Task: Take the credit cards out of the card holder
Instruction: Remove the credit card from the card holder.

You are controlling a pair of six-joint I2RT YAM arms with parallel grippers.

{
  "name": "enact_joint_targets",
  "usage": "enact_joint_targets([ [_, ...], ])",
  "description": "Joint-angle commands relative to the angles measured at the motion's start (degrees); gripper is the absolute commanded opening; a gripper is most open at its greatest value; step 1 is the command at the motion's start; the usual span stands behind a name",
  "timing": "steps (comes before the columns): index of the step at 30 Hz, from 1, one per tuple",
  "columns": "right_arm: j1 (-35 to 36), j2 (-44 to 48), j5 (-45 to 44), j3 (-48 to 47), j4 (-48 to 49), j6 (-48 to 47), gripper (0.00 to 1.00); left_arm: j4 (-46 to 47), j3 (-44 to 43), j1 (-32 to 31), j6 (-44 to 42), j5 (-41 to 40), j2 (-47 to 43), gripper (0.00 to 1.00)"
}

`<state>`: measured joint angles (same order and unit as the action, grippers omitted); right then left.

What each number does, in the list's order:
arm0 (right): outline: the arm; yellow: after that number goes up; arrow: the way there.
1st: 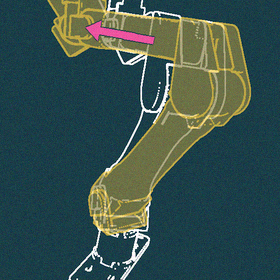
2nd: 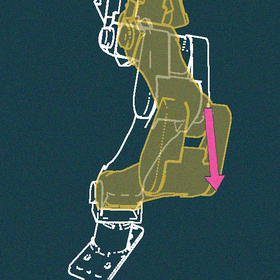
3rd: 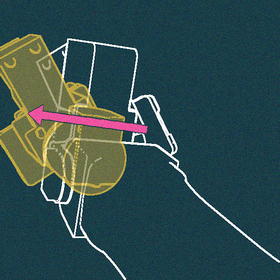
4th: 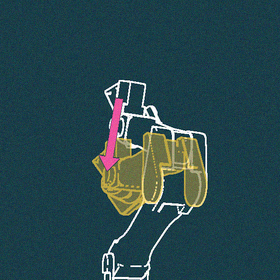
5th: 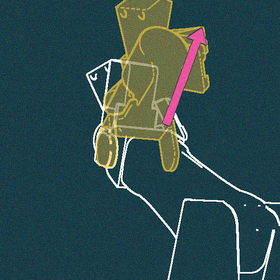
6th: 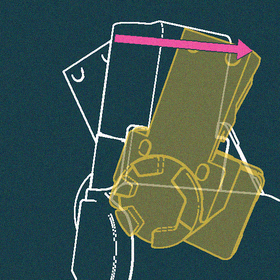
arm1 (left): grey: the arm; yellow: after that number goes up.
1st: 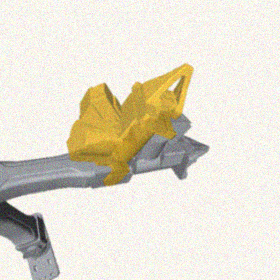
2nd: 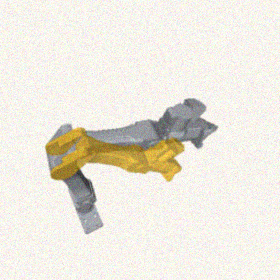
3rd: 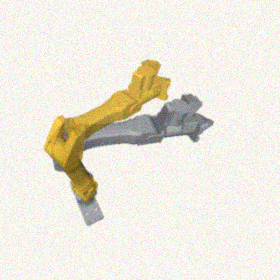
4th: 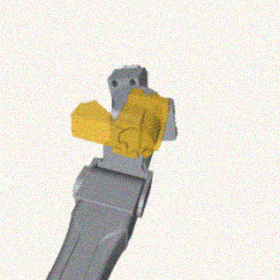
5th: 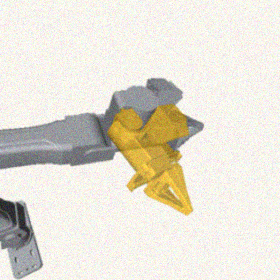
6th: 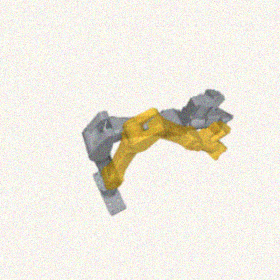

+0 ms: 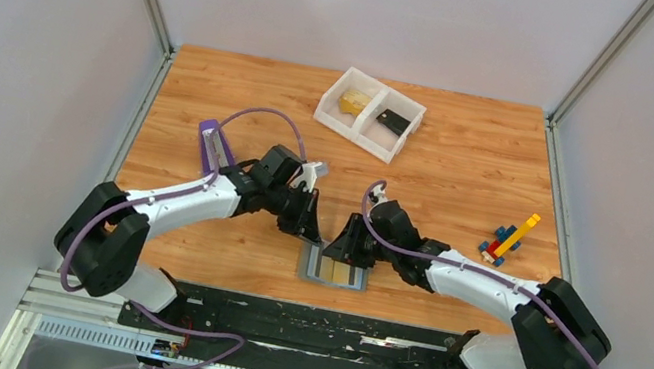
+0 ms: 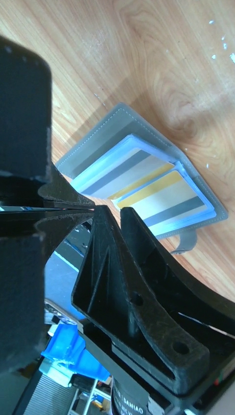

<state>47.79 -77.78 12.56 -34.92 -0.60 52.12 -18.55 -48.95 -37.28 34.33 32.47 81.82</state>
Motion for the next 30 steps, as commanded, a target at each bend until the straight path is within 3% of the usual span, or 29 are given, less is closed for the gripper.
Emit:
enact_joint_targets([
  [1,-0.5,-0.4,0.3,0.7,2.0,-0.5,0.33,1.9,1.7,-0.3,-0.5,-0.2,1.7,0.02],
  [15,-1.4,-4.8,1.5,2.6,4.9,1.7,0.39,0.6,4.5,-0.3,-2.9,-8.1,8.0,0.00],
  [30,-0.7,-7.7,-1.4,1.0,2.3,3.8,0.41,0.9,4.9,-0.3,-3.7,-9.2,10.6,0.00],
])
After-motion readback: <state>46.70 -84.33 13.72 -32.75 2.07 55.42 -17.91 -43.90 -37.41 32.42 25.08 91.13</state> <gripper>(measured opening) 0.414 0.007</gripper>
